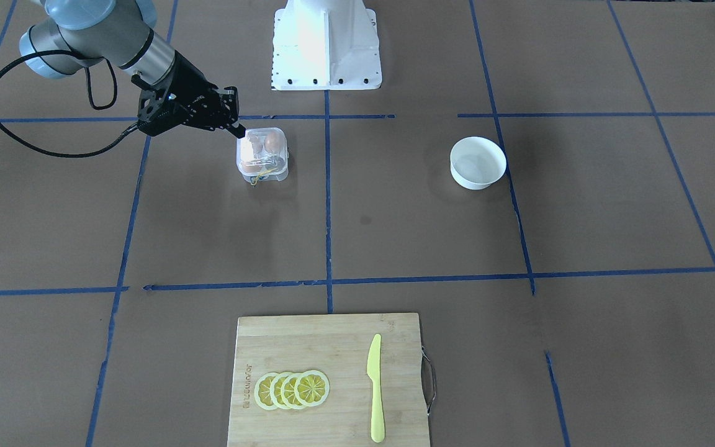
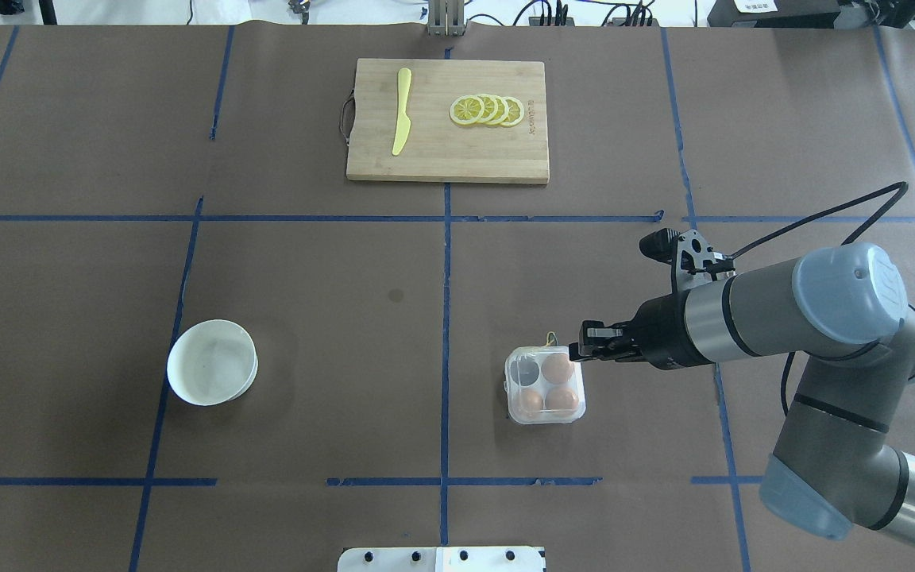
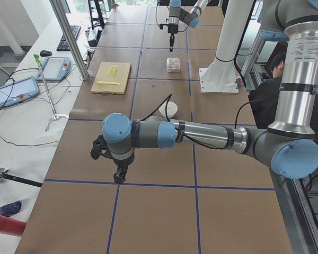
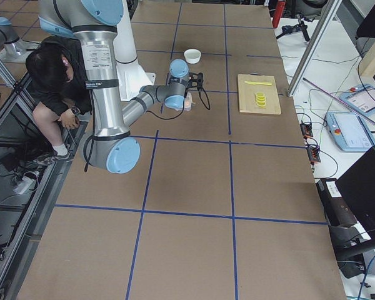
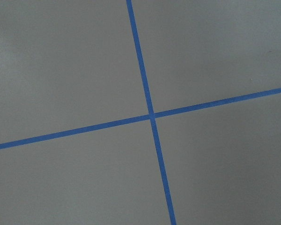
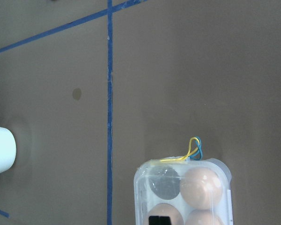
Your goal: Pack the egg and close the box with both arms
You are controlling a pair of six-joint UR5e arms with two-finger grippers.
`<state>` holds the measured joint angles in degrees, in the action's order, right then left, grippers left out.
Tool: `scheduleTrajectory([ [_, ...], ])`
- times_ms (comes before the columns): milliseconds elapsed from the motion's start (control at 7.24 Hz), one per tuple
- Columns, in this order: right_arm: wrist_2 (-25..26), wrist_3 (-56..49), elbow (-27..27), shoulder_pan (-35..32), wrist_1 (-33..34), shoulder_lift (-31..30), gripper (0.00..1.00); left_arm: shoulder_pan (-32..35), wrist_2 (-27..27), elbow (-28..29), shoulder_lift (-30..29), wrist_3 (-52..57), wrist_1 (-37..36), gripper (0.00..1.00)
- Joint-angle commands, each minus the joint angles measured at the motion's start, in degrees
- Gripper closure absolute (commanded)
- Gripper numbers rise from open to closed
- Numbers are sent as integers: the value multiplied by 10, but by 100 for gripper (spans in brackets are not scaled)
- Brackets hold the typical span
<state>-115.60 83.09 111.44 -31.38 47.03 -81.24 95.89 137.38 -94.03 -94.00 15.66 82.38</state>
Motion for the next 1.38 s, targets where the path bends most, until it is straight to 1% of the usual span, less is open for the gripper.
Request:
scheduleTrajectory([
  [0,-22,-54,-3,-65,8,-63,72,0,-2,0,2,3,8,0],
  [138,-51,-117,-5,-108,10,-100,1,-1,-5,0,0,3,8,0],
  [276,-80,-163,-20,-162,30,-117,0,-2,-8,0,1,3,7,0],
  [414,-99,-254,-36,-213,72,-131,0,-2,-9,2,6,3,6,0],
  [691,-100,-526,-88,-323,208,-133,0,-2,-50,9,6,2,7,0],
  [829,-104,-659,-110,-396,265,-136,0,-2,-55,-1,6,3,8,0],
  [967,-118,-774,-128,-455,319,-139,0,-2,-51,-2,5,4,9,0],
  [1243,-113,-795,-137,-488,329,-183,0,-2,-49,-17,5,3,9,0],
])
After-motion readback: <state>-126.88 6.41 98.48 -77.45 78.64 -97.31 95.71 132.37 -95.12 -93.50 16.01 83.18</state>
